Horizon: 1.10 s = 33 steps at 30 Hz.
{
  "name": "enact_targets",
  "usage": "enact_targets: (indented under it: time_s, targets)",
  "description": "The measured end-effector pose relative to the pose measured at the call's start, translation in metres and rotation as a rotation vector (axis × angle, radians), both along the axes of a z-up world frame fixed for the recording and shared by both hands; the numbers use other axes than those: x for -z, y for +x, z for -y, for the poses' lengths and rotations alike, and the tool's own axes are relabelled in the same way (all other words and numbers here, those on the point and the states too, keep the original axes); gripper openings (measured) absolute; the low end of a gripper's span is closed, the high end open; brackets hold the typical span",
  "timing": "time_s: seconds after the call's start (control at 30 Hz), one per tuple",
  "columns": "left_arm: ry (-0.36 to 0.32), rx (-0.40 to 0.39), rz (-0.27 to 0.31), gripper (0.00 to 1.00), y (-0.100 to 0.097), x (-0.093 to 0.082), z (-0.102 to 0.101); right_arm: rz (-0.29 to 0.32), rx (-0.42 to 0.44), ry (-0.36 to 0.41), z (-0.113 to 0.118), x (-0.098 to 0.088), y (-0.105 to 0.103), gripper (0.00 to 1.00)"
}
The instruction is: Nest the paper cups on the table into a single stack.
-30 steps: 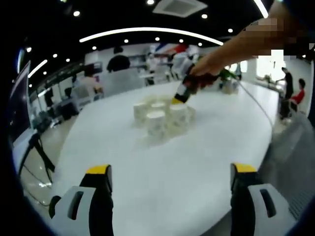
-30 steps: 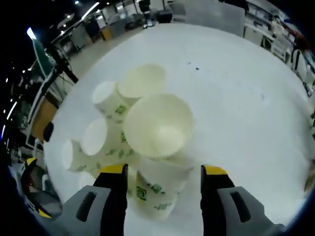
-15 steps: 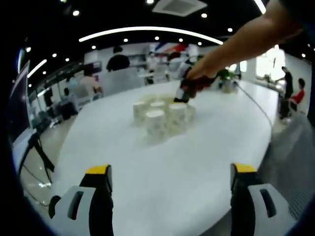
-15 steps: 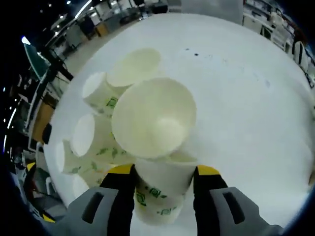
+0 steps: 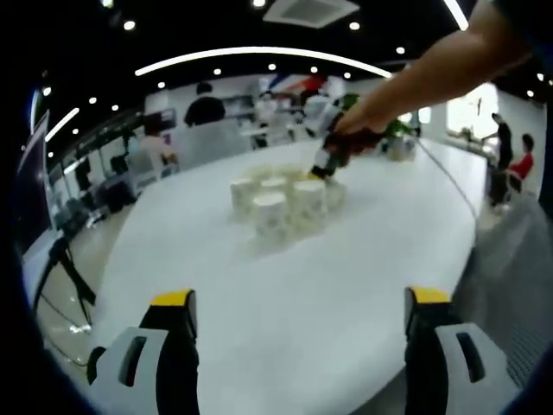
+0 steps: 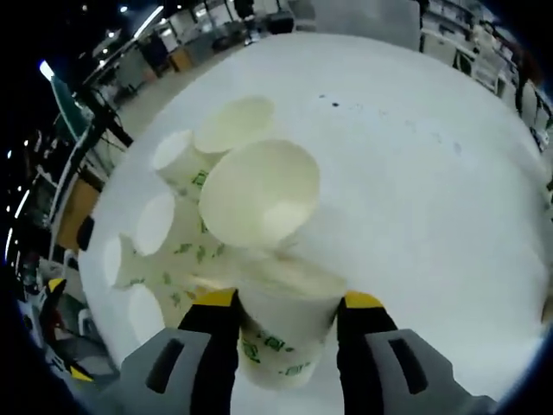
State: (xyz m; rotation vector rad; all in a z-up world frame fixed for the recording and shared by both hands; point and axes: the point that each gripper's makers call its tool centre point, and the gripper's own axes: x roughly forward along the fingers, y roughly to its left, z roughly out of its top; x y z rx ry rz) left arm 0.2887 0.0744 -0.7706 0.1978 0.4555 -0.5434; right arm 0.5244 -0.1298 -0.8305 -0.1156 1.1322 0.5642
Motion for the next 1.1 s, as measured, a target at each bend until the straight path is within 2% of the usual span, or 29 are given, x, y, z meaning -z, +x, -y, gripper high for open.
enact_targets:
  time_s: [0.13,0.2,0.33,0.53,0.57,0.63,0.8,0.9,0.97,1.1]
  targets:
    - [-0.002,0.000,0.001,0.98,0.001,-0.001,0.000,0.053,-0.007,0.003,0.006,-0.008,-0.005,0.41]
    - [-0.005,0.001,0.002,0.98,0.001,-0.001,0.000,0.091,0.001,0.016,0.010,-0.014,-0.001,0.40]
    - [-0.007,0.003,-0.001,0.98,0.001,-0.002,0.001,0.169,0.033,0.066,0.013,-0.036,0.001,0.40]
    - [-0.003,0.012,0.005,0.98,0.001,-0.003,0.002,0.336,0.028,0.065,0.025,-0.055,0.018,0.40]
    - [-0.003,0.012,0.006,0.98,0.001,-0.003,0.002,0.333,0.031,0.067,0.026,-0.055,0.015,0.39]
    - [-0.002,0.011,0.004,0.98,0.000,-0.003,0.002,0.394,0.043,0.115,0.024,-0.066,0.020,0.39]
    - [-0.002,0.011,0.007,0.98,0.000,-0.004,0.002,0.452,0.060,0.120,0.028,-0.077,0.020,0.38]
    - [-0.005,0.010,0.007,0.98,0.000,-0.004,0.001,0.513,0.065,0.149,0.026,-0.090,0.022,0.38]
    - [-0.009,0.007,0.008,0.98,0.000,-0.005,0.001,0.585,0.068,0.186,0.024,-0.104,0.025,0.38]
    - [-0.040,-0.004,0.018,0.98,0.002,-0.009,0.000,0.662,0.067,0.202,0.024,-0.121,0.026,0.38]
